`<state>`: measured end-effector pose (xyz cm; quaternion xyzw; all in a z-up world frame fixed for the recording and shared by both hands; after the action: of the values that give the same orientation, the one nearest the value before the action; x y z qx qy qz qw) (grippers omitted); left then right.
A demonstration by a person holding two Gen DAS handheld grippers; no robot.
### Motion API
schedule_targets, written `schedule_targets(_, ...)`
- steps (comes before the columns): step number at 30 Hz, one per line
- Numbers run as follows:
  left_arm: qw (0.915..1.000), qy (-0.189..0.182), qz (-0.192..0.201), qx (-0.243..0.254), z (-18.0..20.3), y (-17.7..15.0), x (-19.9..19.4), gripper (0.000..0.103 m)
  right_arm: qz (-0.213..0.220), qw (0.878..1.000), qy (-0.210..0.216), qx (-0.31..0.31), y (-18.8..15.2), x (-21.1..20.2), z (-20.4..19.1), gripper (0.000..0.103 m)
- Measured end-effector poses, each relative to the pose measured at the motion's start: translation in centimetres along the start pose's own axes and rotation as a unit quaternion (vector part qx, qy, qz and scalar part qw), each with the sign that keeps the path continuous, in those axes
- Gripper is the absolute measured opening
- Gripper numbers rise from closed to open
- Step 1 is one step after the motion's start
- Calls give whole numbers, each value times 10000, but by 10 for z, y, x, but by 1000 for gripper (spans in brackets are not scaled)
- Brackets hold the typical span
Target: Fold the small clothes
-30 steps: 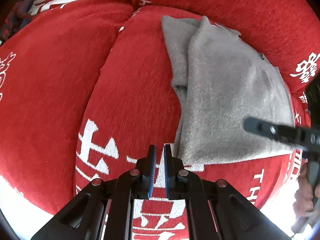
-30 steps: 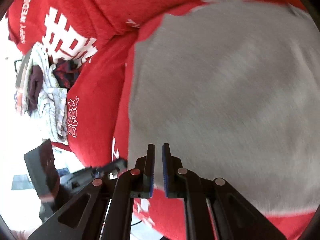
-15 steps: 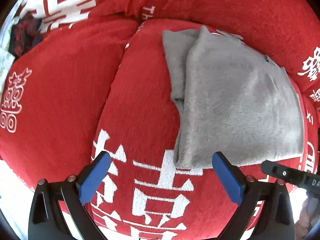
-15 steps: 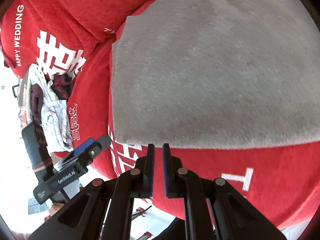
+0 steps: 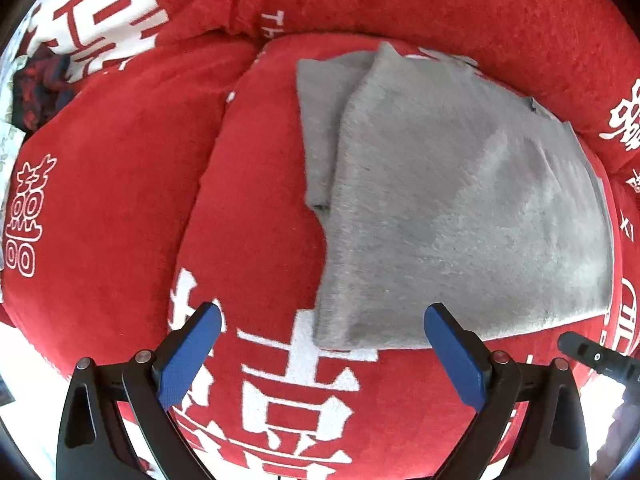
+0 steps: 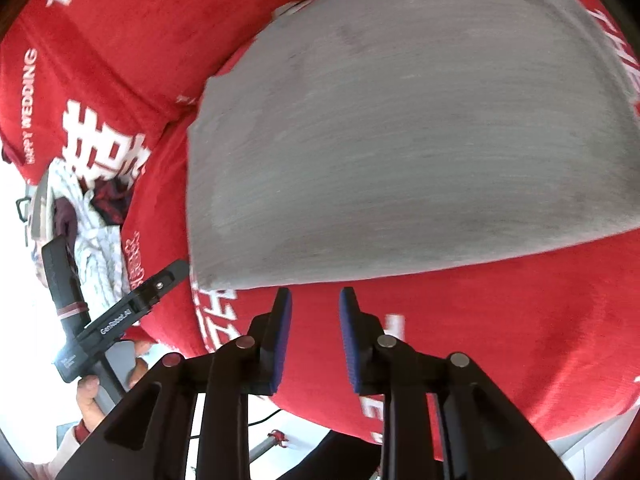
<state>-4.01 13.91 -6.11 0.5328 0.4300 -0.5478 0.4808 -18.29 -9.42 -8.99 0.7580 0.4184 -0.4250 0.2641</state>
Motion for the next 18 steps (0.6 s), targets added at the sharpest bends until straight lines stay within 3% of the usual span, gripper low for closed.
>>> schedule_targets(3, 10000, -11, 57, 17, 8, 2, -1, 102, 104, 9996, -148, 210, -2, -13, 27, 37)
schedule_targets(10, 9991, -161, 380, 40, 22, 23, -14, 102, 593, 9913, -864, 792, 3, -59, 103, 39)
schedule_targets(14, 9989, -131, 438, 49, 27, 38, -12, 102, 1049, 9783, -1622, 749, 28, -90, 138, 39)
schedule_targets(18, 9992, -158, 374, 3, 32, 46, -6, 102, 1003, 9739, -1954, 582, 50, -90, 158, 39)
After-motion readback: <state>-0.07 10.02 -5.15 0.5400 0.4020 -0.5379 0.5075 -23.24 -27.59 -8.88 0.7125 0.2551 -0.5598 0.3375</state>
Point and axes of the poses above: each gripper's, at about its wrist camera, not at the fingertips, and x roughly the way its jaws point, z to its right, y to its top, the point moved 10 cm from there along x, roughly the way its jaws point, and after that the axes turned 8 degrees about -x, right-handed, at the moved point
